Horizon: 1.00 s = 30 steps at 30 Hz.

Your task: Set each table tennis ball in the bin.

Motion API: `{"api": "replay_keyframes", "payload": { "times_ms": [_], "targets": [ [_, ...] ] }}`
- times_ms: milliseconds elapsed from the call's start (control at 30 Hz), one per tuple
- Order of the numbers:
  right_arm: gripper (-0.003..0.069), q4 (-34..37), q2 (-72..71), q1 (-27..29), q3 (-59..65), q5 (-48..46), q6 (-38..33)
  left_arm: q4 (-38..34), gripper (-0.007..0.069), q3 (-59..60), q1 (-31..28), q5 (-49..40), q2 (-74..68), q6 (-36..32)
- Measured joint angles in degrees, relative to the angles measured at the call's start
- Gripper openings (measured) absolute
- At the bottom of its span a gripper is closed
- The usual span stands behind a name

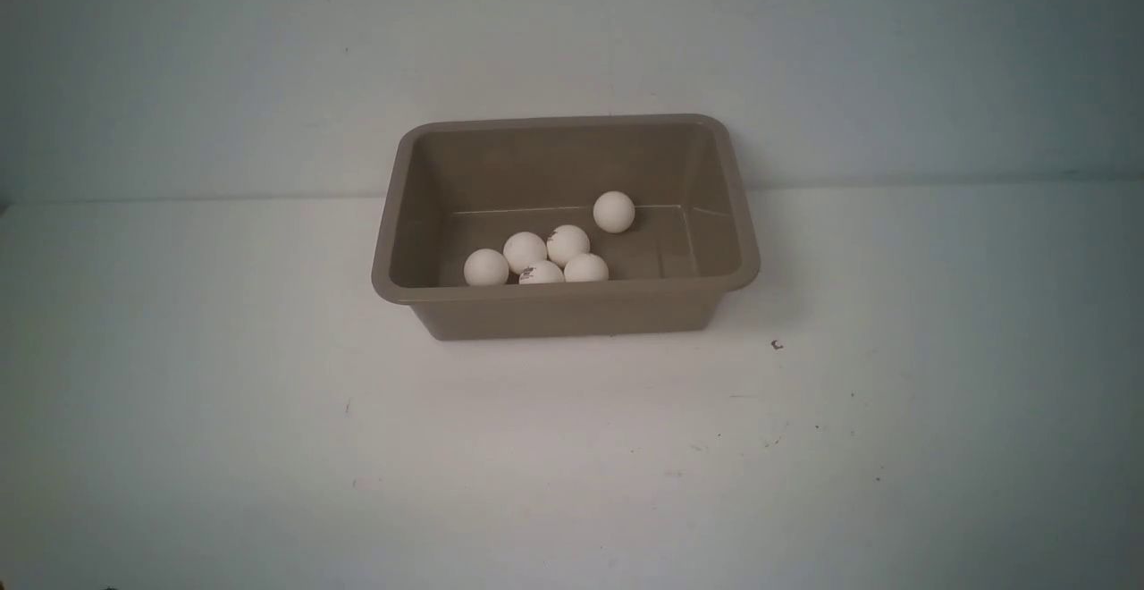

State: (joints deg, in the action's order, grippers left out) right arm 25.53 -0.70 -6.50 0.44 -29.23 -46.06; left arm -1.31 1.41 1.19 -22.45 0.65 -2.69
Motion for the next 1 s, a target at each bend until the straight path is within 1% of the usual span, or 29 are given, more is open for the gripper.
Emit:
{"api": "replay_keyframes", "payload": {
  "times_ms": [767,867,933,1000],
  "targets": [
    [0.0589,-0.31,0.00,0.00,0.00,0.30,0.24,0.00,0.0468,0.00,0.00,0.00,0.00,0.11],
    [0.0589,-1.72,0.00,0.00,-0.34,-0.13,4.27,0.00,0.0468,0.00,0.00,0.00,0.00,0.23],
    [0.0589,-5.71,0.00,0.00,-1.96,-2.10,11.78,0.00,0.0468,0.00,0.00,0.00,0.00,0.23],
    [0.0589,-9.32,0.00,0.00,-3.30,-1.97,17.02,0.00,0.0468,0.00,0.00,0.00,0.00,0.24]
  ]
}}
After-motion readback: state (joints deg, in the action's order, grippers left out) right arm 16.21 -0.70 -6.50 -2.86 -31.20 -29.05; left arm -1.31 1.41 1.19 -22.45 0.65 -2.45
